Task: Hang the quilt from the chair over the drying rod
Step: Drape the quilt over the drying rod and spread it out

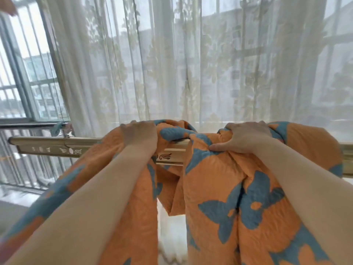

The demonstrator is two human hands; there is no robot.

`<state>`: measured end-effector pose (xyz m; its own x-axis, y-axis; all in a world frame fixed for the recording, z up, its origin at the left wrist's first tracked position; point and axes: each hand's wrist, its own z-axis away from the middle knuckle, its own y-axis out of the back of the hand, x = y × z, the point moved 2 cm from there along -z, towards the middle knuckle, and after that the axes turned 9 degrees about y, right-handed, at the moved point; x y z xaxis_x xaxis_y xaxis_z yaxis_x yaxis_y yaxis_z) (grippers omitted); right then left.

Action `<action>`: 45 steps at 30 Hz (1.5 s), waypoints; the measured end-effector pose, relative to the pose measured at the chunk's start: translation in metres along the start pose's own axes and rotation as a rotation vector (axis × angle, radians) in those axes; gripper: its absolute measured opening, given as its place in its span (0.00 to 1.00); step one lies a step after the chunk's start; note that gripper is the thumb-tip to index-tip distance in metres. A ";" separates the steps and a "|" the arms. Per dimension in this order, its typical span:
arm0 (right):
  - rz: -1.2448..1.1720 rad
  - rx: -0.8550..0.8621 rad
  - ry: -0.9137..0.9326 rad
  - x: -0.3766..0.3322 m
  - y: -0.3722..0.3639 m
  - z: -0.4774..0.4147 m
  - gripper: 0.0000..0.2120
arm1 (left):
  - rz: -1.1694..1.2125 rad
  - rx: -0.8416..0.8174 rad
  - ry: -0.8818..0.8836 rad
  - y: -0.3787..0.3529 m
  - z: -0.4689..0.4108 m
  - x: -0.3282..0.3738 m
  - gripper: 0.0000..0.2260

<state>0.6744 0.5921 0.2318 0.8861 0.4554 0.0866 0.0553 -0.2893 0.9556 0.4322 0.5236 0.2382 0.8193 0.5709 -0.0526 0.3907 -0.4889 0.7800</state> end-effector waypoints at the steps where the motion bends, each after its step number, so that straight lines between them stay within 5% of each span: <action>1: -0.002 -0.002 0.001 -0.002 0.000 0.002 0.48 | -0.070 0.011 -0.039 0.005 -0.007 0.003 0.15; 9: 0.013 0.094 0.031 0.006 0.001 0.036 0.46 | -0.321 0.204 -0.436 -0.006 -0.039 0.022 0.14; 16: 0.053 0.226 -0.010 0.026 -0.004 0.055 0.44 | 0.289 0.117 -0.218 -0.030 -0.033 0.032 0.19; 20: 0.056 0.250 -0.028 0.030 -0.008 0.054 0.44 | 0.671 0.046 -0.291 -0.013 -0.004 0.064 0.14; 23: 0.051 0.275 -0.033 0.025 -0.011 0.053 0.44 | 0.937 -0.173 -0.431 0.004 0.028 0.102 0.17; 25: 0.017 0.281 -0.008 0.021 -0.013 0.052 0.42 | 0.864 -0.264 -0.519 0.002 0.046 0.122 0.18; 29: -0.195 0.209 -0.006 0.041 0.000 0.058 0.37 | 0.715 -0.174 -0.513 -0.006 0.055 0.132 0.20; 34: 0.032 0.132 -0.182 0.070 0.010 0.067 0.35 | 0.716 -0.212 -0.553 -0.004 0.060 0.122 0.22; 45: 0.123 0.323 -0.041 0.048 -0.006 0.097 0.39 | 0.708 -0.128 -0.370 -0.006 0.087 0.093 0.22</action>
<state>0.7610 0.5341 0.2025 0.9125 0.3686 0.1777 0.0844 -0.5945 0.7996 0.5425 0.5219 0.1745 0.9488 -0.1125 0.2951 -0.3058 -0.5606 0.7695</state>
